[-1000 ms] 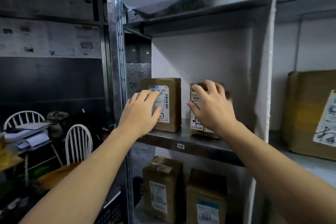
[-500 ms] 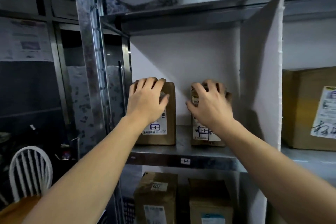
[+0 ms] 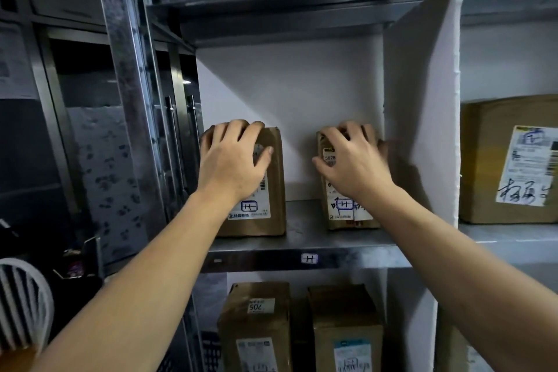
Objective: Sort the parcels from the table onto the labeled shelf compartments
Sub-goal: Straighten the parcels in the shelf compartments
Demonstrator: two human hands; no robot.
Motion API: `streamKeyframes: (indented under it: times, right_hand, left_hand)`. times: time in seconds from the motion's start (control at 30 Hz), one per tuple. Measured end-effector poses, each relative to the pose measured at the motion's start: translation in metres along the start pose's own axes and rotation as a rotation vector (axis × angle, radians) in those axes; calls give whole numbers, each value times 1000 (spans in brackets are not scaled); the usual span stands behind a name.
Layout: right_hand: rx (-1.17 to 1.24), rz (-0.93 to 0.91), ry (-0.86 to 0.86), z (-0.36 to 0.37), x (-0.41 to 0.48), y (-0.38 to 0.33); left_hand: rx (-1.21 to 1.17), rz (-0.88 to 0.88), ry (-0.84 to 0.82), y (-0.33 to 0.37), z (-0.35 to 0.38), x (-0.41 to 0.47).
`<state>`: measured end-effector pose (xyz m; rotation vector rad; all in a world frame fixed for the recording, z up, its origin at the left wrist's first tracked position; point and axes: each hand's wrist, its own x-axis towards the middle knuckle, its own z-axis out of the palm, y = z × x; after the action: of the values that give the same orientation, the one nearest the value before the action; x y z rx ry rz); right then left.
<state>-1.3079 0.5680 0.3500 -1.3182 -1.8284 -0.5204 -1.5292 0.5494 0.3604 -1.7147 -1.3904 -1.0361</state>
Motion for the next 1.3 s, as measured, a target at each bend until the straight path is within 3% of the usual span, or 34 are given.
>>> streamKeyframes:
  times: [0.33, 0.53, 0.77, 1.03, 1.3]
  right_hand:
    - [-31, -10, 2, -11, -7, 5]
    - [-74, -27, 122, -21, -38, 0]
    - [-162, -81, 164, -48, -81, 18]
    - [-187, -95, 219, -107, -116, 82]
    - [-142, 80, 71, -170, -125, 210]
  left_hand:
    - [2, -9, -11, 2, -7, -2]
    - [-60, 89, 94, 13, -20, -17]
    - [-160, 155, 58, 53, -24, -44]
    - [-355, 262, 46, 148, -29, -45]
    - [-415, 313, -88, 287, -13, -23]
